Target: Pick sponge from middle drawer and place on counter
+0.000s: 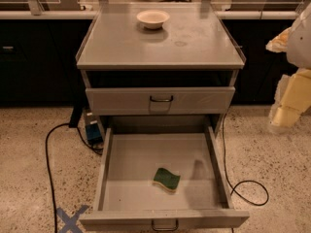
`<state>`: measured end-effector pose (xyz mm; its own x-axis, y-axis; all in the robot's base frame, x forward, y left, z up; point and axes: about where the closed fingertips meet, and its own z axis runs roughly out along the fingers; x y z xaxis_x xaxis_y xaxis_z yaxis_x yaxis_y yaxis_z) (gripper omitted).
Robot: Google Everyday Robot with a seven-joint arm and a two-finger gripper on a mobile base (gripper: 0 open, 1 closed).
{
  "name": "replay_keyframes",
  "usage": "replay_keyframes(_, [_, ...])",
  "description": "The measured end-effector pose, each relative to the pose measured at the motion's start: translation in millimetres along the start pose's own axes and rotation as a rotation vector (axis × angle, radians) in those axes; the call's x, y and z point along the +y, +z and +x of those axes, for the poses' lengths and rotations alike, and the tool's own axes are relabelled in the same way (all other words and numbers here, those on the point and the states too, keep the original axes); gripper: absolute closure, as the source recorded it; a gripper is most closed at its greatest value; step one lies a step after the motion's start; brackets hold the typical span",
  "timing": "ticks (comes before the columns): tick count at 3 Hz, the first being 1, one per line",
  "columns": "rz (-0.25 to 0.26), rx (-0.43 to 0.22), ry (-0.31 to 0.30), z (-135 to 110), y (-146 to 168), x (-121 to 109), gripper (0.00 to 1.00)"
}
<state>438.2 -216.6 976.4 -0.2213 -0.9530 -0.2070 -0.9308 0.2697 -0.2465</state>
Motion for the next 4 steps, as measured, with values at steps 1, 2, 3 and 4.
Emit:
replay_keyframes(1, [0.000,0.000,0.000,0.0,0.0,0.0,0.00])
replay_keyframes(2, [-0.015,-0.006,-0.006,0.4,24.2,6.0,0.00])
replay_keyframes(3, [-0.066,-0.013,-0.024,1.2,93.0,18.7,0.00])
replay_keyframes(4, [-0.125,-0.017,-0.021,0.6,175.7,34.2,0.00])
